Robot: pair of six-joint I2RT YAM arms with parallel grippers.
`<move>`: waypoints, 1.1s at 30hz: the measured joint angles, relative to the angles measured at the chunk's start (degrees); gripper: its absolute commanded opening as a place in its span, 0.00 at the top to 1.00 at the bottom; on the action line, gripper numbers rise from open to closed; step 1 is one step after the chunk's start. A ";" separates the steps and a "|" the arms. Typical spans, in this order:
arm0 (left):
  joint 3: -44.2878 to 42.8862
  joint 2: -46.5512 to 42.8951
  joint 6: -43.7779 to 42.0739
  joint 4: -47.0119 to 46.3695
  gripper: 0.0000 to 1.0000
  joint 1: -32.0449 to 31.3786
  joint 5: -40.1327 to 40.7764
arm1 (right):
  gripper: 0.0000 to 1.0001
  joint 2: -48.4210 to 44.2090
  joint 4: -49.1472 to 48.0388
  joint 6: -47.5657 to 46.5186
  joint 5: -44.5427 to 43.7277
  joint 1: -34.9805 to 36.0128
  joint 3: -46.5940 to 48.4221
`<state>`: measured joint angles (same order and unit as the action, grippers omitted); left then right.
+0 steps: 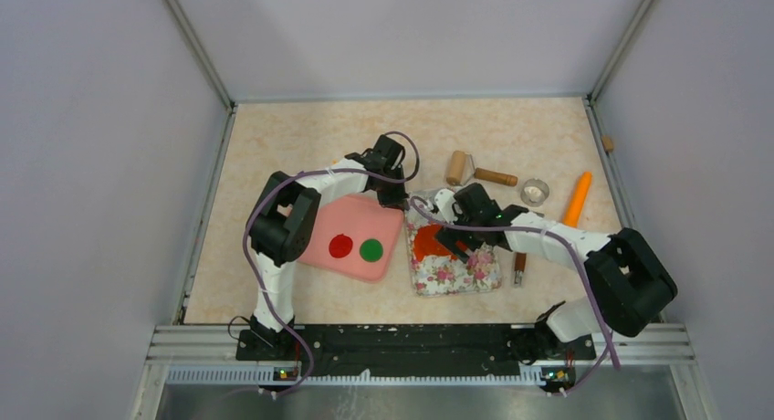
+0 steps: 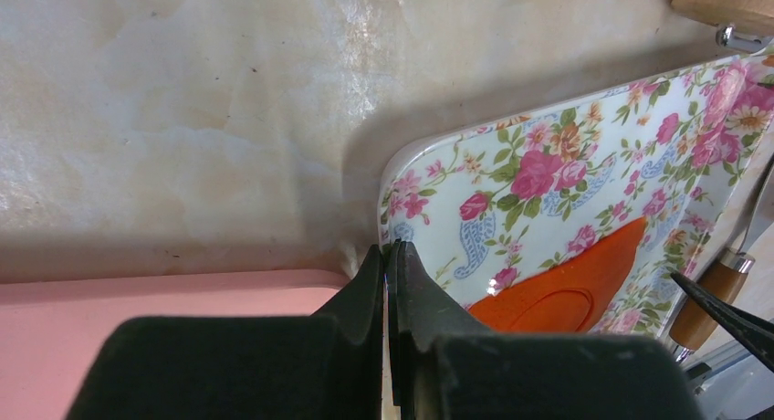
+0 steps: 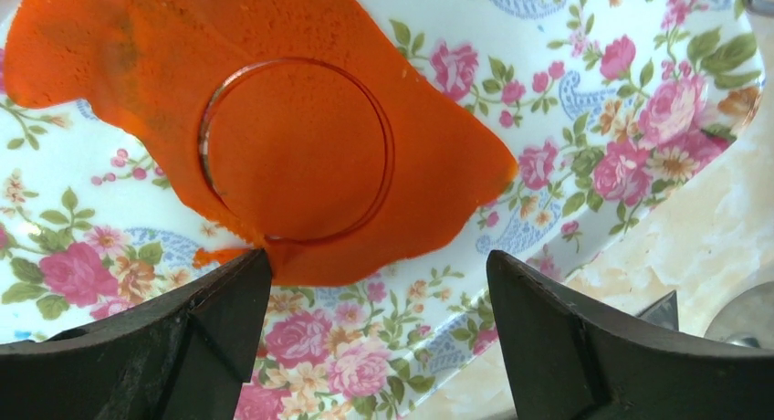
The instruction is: Roll out the dumpling wrappers from the dough
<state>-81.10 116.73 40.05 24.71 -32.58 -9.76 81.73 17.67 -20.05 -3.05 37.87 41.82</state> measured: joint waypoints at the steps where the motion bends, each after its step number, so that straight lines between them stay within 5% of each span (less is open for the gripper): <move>1: 0.00 0.02 0.00 -0.04 1.00 0.00 -0.11 | 0.12 -0.13 1.14 0.26 0.59 -0.66 0.44; 13: 0.00 0.07 0.02 -0.20 1.00 0.11 -0.96 | 0.08 -7.32 8.26 9.33 11.50 -2.29 4.20; 33: 0.00 0.31 0.07 -0.35 1.00 0.44 -2.43 | 0.05 1.55 3.50 12.37 2.16 1.79 1.25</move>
<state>-81.10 117.03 40.12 24.36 -32.14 -12.19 83.29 21.17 -7.68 -0.89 39.66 43.07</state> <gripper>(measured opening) 0.019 0.974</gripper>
